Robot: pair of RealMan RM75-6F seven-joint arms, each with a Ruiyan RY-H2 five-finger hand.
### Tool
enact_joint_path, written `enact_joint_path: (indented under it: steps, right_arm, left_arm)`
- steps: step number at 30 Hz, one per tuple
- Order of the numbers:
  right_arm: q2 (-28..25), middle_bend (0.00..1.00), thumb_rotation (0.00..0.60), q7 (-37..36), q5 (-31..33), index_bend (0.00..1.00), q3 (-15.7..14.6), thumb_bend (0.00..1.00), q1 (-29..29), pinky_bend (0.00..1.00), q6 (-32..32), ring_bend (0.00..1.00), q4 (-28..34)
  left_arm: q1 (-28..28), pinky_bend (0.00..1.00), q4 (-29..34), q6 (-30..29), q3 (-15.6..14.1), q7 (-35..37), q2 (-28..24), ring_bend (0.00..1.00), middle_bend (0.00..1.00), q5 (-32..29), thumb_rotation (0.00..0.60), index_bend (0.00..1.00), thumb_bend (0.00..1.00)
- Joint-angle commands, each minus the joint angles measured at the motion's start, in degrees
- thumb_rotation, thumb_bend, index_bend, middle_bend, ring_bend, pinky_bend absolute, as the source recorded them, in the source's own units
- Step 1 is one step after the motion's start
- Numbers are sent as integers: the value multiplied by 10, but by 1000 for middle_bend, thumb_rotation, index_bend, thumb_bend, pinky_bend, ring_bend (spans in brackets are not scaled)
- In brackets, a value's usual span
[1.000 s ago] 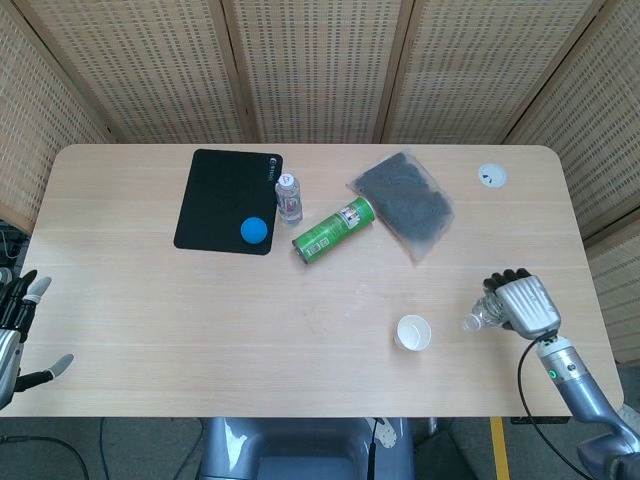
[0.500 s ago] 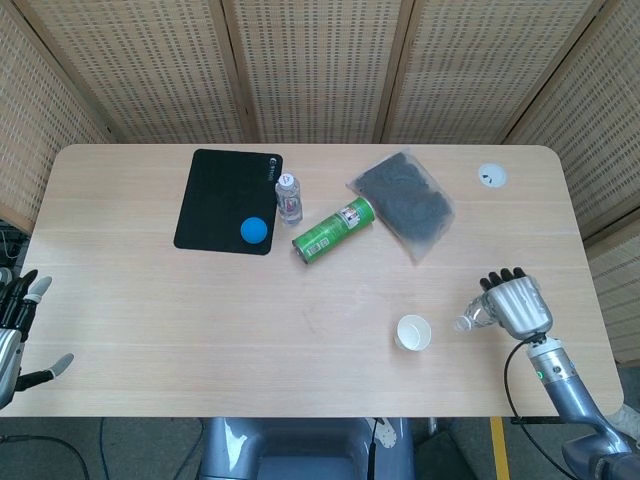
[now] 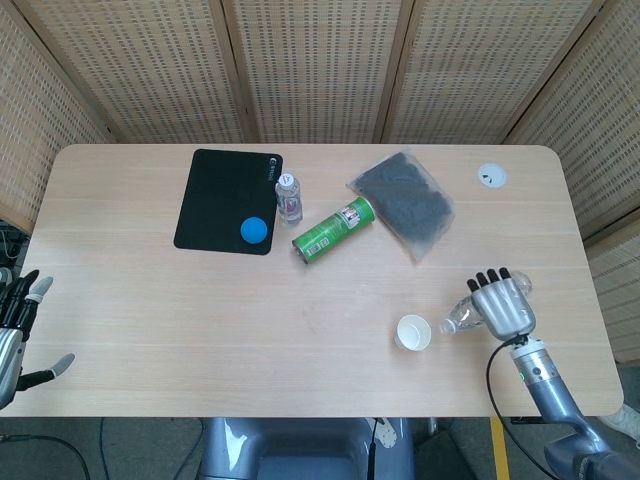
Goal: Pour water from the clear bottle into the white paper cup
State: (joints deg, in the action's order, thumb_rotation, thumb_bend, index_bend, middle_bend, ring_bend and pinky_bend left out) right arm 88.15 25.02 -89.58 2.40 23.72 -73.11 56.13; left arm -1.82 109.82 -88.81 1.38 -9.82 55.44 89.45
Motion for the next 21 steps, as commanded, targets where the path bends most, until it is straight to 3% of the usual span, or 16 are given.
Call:
enact_joint_path:
  steps: [1,8,21]
  right_arm:
    - [0,566,600,53,15,567,8,610,6,539,17,427,36]
    - [-1,566,600,108,30,566,13,610,13,539,36,427,74]
    - [16,566,600,156,54,567,19,610,17,538,49,427,69]
  left_arm:
    - [0,0,0,0,0,0,0,0,0,0,600,0,155]
    - [0,0,0,1,0,2,-1,0,0,-1,600,0,155]
    - [-2,0,1,3,-1,7,-3,0,0,-2,600,0,155]
